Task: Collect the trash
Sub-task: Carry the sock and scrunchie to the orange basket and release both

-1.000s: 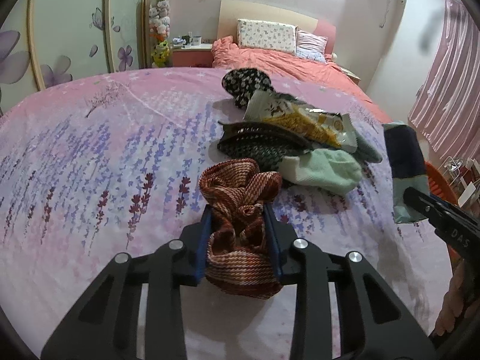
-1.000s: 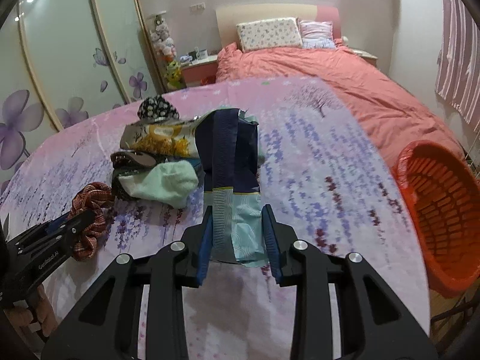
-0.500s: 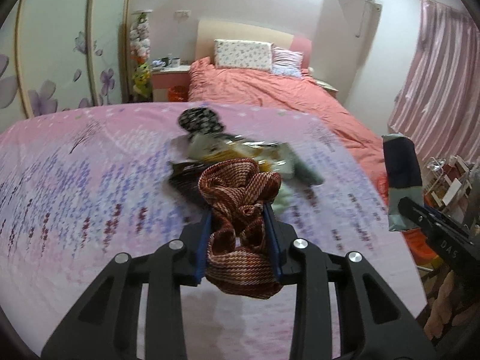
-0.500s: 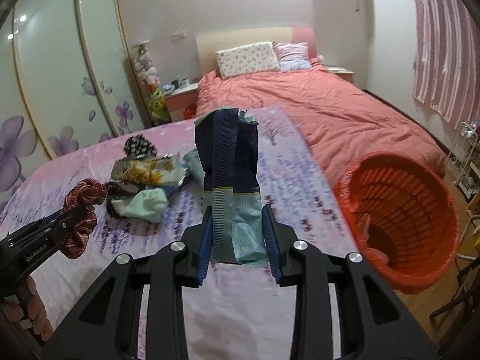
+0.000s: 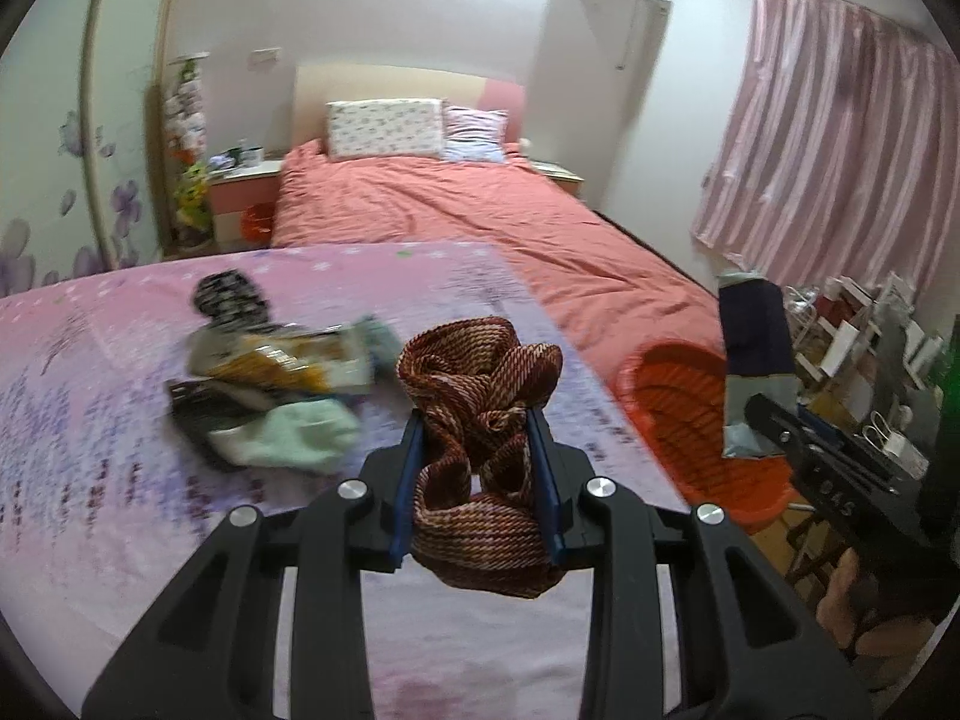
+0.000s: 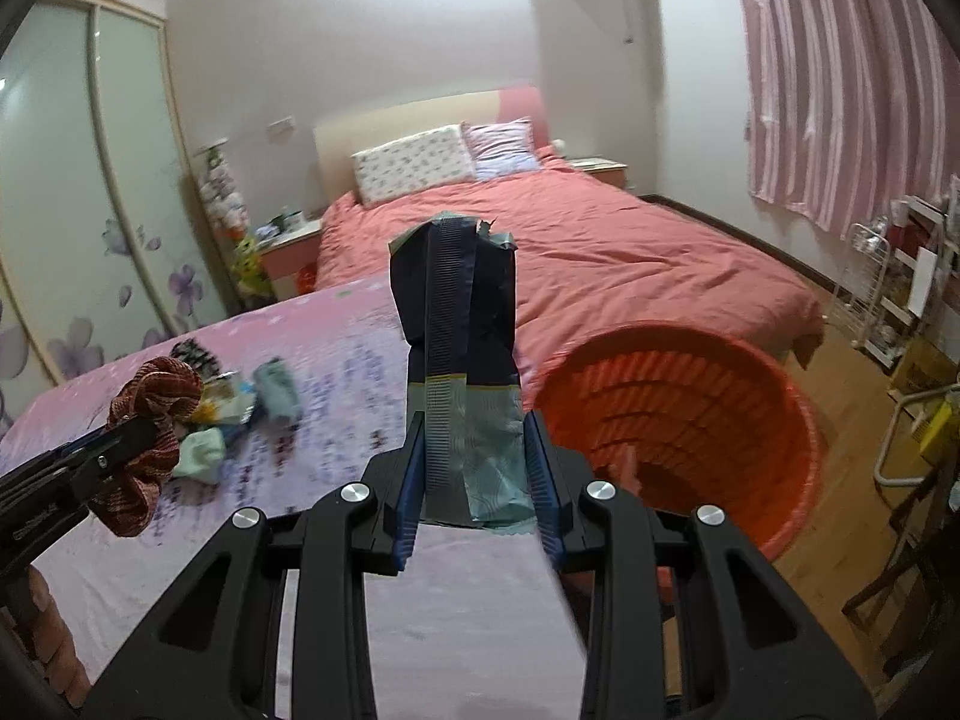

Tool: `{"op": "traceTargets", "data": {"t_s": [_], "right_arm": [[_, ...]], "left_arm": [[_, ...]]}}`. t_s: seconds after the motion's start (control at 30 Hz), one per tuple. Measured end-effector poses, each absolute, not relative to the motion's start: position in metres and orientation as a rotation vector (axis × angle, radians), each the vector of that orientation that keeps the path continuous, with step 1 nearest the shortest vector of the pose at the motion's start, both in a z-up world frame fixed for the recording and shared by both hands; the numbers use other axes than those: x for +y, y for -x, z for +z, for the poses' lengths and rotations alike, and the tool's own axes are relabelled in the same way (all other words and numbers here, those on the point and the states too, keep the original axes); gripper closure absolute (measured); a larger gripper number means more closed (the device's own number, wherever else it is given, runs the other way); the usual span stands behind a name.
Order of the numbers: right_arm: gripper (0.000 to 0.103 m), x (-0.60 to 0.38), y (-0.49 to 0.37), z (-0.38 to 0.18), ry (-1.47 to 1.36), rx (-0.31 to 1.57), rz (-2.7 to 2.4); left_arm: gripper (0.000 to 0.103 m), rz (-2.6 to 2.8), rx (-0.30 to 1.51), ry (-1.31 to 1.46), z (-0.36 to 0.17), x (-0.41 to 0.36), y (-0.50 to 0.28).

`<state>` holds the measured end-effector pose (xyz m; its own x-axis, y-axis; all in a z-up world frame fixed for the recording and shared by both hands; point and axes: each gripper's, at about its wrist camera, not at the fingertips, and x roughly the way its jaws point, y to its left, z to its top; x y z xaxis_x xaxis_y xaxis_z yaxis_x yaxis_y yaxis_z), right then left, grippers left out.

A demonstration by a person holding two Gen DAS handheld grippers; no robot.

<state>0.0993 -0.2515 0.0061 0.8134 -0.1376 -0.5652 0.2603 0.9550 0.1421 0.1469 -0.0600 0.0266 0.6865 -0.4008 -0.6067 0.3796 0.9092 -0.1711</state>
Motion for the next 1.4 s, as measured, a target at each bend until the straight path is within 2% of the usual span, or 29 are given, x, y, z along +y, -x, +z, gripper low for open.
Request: {"op": "traceTargets", "data": {"t_s": [0.5,1.0,1.13,1.2,1.27,1.4], "right_arm": [[0.071,-0.331,-0.087,-0.011,-0.307,0.565,-0.332],[0.07,-0.386,-0.097,-0.042,-0.412,0.612,-0.382],[0.066,-0.394,-0.1,-0.048,-0.431,0.631,-0.378],[0.052,-0.395,-0.1,-0.05,-0.433,0.64,-0.382],[0.05,-0.393,-0.1,-0.051,-0.433,0.643,-0.39],[0.049,-0.391,-0.096,-0.054,-0.448,0.661,-0.394]], "left_arm": [[0.07,-0.643,0.69,-0.035,0.022,-0.181,-0.146],[0.069,-0.747,0.762,-0.098,-0.017,-0.275,-0.173],[0.058,-0.735,0.778,-0.114,-0.026,-0.289,-0.183],[0.053,-0.714,0.786,-0.12,-0.03,-0.29,-0.186],[0.045,-0.692,0.794,-0.117,-0.033,-0.287,-0.19],[0.043,-0.646,0.805,-0.125,-0.04,-0.273,-0.195]]}}
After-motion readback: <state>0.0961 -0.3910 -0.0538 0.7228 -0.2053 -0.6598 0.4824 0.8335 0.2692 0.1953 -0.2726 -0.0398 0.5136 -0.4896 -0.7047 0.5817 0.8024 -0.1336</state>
